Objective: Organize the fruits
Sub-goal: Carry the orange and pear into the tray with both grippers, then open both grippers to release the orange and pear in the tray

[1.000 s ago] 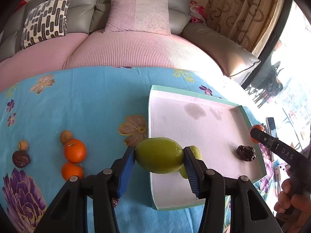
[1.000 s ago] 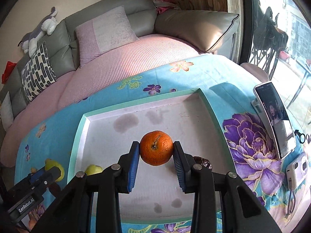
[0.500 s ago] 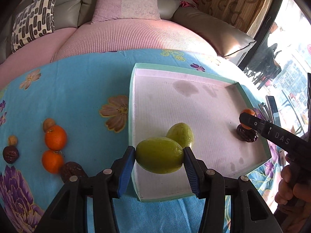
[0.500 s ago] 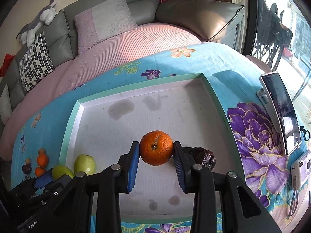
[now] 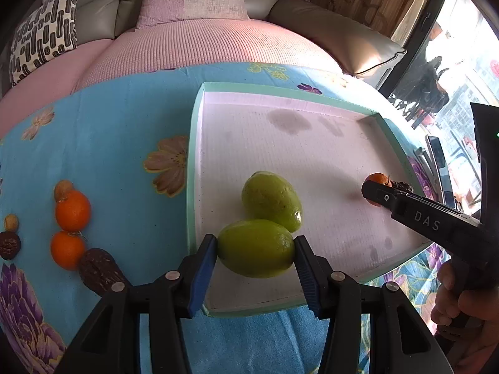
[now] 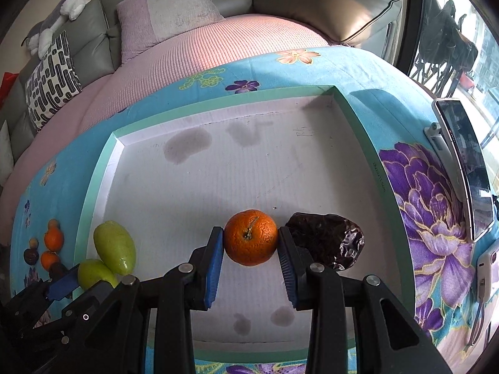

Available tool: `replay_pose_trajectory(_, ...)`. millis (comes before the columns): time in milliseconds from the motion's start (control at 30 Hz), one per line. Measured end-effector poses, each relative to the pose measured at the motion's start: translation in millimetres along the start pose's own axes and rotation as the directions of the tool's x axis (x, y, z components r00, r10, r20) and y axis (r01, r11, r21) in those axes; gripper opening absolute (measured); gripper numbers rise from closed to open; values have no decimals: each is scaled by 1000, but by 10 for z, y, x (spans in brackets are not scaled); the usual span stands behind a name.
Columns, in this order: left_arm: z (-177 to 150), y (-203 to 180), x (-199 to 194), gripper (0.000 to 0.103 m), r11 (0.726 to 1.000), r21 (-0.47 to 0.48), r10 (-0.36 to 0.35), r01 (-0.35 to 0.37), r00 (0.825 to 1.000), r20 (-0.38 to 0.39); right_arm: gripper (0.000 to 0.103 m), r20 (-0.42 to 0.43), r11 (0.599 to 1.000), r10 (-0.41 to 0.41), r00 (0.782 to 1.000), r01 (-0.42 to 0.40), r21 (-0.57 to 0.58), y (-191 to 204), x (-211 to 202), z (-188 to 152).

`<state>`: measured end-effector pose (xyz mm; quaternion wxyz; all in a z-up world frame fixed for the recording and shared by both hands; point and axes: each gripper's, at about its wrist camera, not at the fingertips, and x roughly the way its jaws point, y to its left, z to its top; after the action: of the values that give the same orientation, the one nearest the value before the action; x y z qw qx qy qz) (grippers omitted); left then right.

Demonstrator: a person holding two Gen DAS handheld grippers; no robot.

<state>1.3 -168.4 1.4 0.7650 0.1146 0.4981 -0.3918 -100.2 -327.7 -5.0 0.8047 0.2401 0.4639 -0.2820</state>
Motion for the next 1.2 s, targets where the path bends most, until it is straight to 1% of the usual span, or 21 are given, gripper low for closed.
replay_pose_trajectory(133, -13, -25, 35, 53, 1000, 8, -7, 7, 1000, -7, 36, -14, 1000, -3, 1000, 3, 0, -11, 52, -7)
replay_pose_trajectory(467, -8, -11, 26, 53, 1000, 3, -14, 14, 1000, -10, 37, -16, 1000, -2, 1000, 2, -2, -15, 52, -14)
replay_pose_trajectory(900, 12, -36, 23, 54, 1000, 9, -2, 2, 1000, -27, 37, -10, 1000, -9, 1000, 9, -1, -19, 11, -12)
replay_pose_trajectory(1000, 16, -40, 2, 55, 1000, 10, 3, -2, 1000, -20, 44, -6, 1000, -7, 1000, 7, 3, -23, 3, -12)
replay_pose_trajectory(1200, 38, 6, -102, 55, 1000, 1, 8, -8, 1000, 6, 45, 10, 1000, -8, 1000, 8, 1, -13, -50, -1)
